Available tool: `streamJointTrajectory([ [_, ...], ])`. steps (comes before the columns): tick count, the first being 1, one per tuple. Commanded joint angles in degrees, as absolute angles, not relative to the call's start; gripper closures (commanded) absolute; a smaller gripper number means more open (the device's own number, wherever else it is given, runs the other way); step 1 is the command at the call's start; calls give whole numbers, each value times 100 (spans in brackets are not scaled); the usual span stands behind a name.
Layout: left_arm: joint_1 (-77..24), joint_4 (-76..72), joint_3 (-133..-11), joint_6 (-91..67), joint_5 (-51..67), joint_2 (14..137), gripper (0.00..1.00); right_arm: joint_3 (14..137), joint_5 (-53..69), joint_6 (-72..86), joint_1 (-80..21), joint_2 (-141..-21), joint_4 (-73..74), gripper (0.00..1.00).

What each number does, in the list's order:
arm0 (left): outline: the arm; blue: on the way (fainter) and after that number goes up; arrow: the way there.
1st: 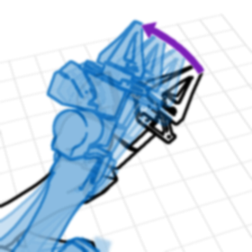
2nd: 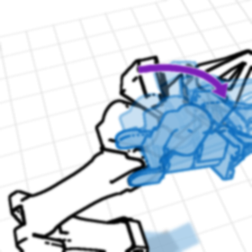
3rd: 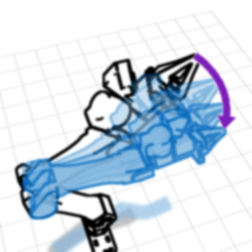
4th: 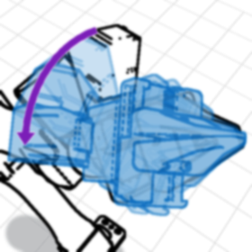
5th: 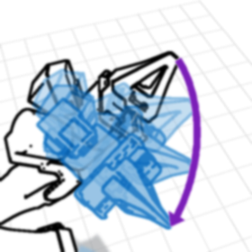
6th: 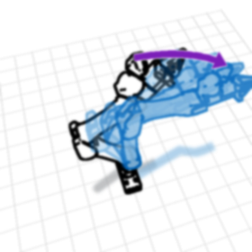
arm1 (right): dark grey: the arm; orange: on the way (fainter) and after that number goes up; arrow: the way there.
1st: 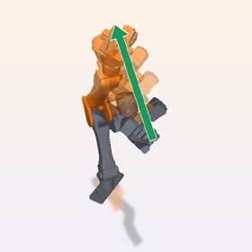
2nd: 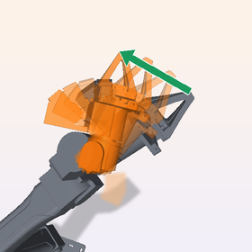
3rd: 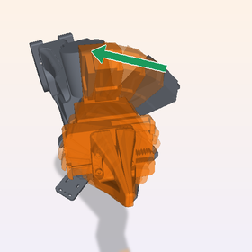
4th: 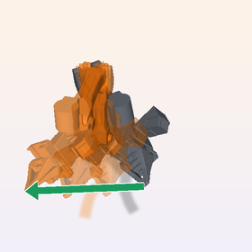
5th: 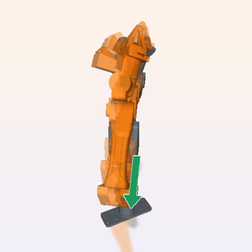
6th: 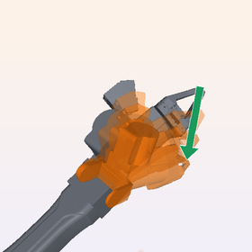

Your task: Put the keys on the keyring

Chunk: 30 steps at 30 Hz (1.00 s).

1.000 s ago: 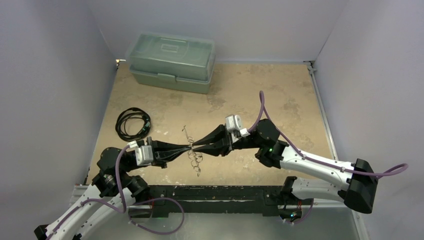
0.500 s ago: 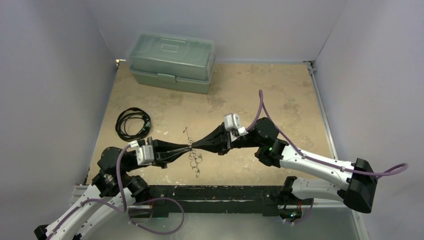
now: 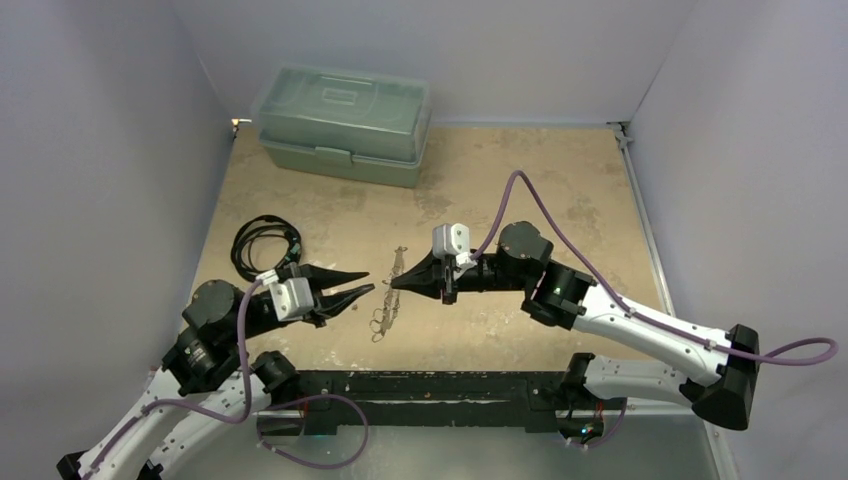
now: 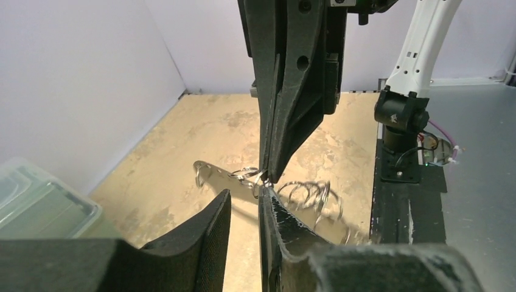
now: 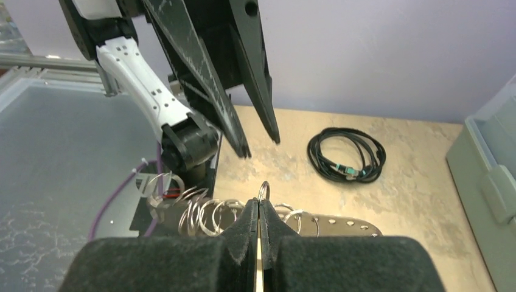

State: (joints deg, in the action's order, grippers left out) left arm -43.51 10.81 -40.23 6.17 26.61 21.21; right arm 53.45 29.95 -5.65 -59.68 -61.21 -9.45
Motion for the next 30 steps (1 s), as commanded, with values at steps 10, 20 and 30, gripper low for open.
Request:
streamJointTrajectory([
  [10,-4342,1323,-4346,1037,3030,2659,79,5876,2845,-996,-5985,-5992,-56,100],
  [20,-4348,831,-4102,936,3295,2857,79,5924,2952,-1003,-5985,-6045,124,100],
  [30,-4350,688,-4038,910,3421,3051,83,5940,2997,-1011,-5985,-6047,123,100],
])
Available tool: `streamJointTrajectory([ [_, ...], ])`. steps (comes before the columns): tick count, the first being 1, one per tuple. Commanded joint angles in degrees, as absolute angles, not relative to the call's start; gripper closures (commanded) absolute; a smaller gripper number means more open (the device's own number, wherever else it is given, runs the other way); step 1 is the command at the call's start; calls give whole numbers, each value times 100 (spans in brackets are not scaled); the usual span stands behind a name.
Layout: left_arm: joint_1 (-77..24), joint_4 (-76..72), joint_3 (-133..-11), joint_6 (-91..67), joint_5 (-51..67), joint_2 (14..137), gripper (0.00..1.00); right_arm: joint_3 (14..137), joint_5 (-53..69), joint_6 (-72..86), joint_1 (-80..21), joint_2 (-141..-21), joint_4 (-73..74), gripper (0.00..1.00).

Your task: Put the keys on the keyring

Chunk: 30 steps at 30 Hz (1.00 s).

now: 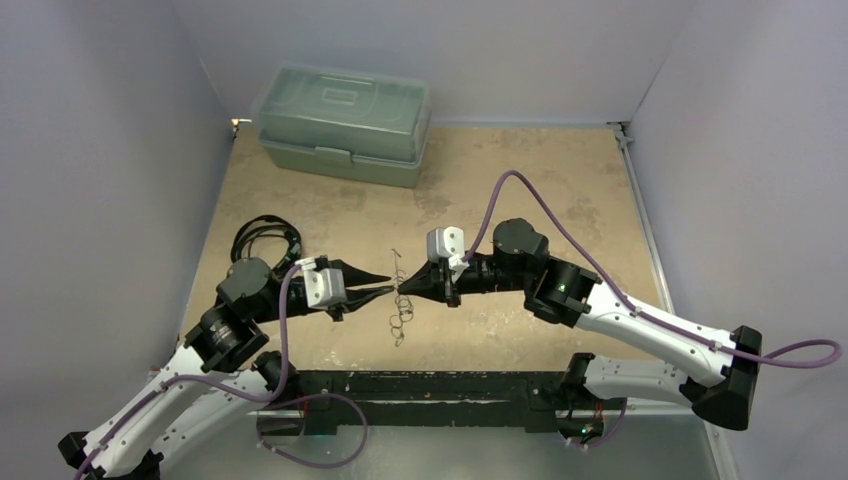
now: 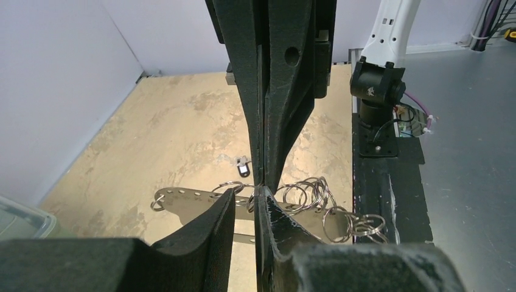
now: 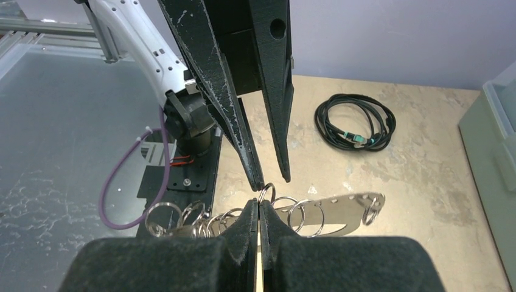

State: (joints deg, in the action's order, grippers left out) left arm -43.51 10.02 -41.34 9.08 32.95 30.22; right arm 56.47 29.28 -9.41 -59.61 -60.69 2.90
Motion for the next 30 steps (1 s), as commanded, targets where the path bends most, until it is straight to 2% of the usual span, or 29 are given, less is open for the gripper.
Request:
streamJointTrajectory([
  [1,-4349,686,-4028,906,3424,3046,83,5941,2995,-1011,-5985,-6047,123,100],
  [9,-4362,677,-3984,916,3514,3128,78,5950,3006,-1025,-5985,-6016,123,100],
  [18,-4386,624,-3929,994,3484,3167,82,5924,3023,-1028,-5985,-5963,119,100],
  [21,-4395,612,-3923,995,3498,3205,86,5908,3068,-1027,-5990,-5944,83,100],
  [24,-4396,578,-3907,993,3514,3225,100,5868,3104,-1007,-5985,-5907,21,100],
  [28,-4399,304,-3735,970,3661,3103,100,5752,3063,-954,-5985,-5809,-210,100],
  [29,-4395,161,-3656,914,3660,3022,100,5708,3012,-907,-5985,-5777,-280,91],
  [30,-4395,98,-3574,877,3661,2932,100,5666,2955,-865,-5985,-5744,-357,73],
])
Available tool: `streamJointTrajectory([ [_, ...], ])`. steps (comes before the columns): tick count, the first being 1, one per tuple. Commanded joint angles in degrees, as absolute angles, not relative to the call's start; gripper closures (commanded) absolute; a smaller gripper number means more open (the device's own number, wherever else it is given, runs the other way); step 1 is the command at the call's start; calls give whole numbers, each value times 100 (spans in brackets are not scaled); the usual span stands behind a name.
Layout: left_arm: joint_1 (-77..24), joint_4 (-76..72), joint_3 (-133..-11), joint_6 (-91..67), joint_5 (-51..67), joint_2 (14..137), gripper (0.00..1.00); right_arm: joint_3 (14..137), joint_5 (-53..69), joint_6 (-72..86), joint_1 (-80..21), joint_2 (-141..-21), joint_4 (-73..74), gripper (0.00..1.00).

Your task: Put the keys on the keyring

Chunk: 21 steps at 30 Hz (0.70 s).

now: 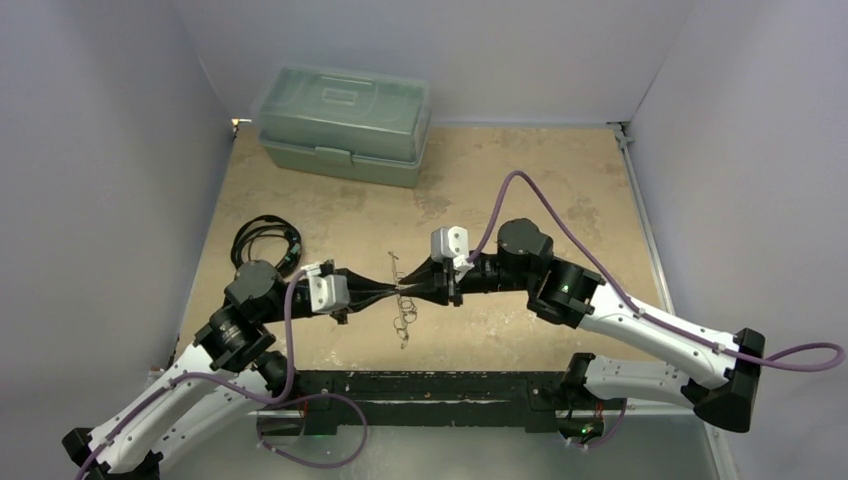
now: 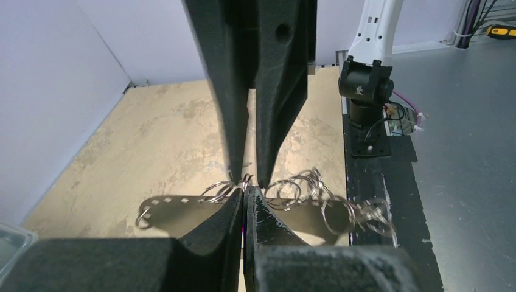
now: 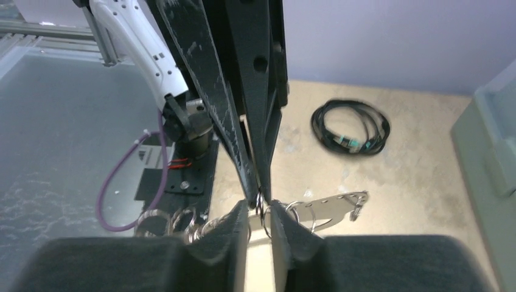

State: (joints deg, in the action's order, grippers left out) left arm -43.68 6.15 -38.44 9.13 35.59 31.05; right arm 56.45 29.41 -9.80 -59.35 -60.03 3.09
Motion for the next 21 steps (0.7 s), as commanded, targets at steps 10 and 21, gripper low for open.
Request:
streamJointTrajectory([
  [10,-4399,-1168,-3110,230,3955,2242,100,4416,3003,-52,-5985,-4887,-2616,58],
  [21,-4397,-1973,-2861,-360,4371,2080,100,4182,3417,345,-5985,-5102,-3226,77],
])
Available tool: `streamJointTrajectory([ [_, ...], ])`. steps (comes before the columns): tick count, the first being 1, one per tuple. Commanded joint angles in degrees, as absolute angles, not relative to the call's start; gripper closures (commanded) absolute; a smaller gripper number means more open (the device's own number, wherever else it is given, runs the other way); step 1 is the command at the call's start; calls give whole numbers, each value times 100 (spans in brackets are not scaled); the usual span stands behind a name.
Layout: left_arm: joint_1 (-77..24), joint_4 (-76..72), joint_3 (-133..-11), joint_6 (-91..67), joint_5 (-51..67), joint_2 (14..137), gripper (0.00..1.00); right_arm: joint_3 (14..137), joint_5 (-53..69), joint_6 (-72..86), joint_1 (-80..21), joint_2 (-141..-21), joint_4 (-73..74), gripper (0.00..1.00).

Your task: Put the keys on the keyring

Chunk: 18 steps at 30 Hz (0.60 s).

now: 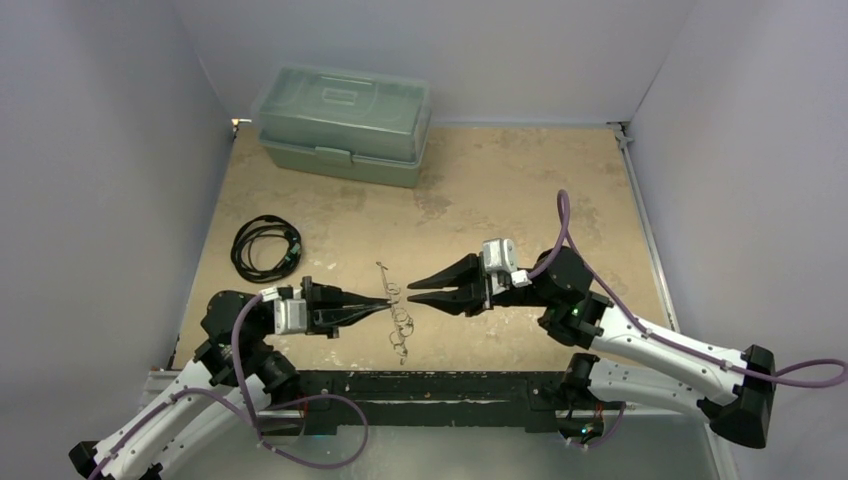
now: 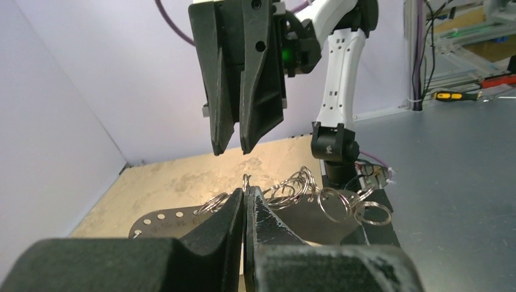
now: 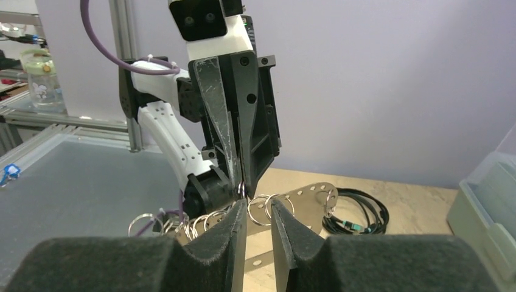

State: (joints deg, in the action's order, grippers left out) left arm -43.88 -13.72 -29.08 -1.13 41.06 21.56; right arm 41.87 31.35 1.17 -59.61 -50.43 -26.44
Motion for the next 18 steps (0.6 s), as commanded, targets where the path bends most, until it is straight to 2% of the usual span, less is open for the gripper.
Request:
streamJointTrajectory([
  [1,-4395,-1996,-2853,-383,4381,2070,100,4208,3487,347,-5985,-5144,-3210,77],
  [18,-4388,-2119,-2820,-493,4394,2127,100,4377,3921,384,-5985,-5531,-3105,80],
])
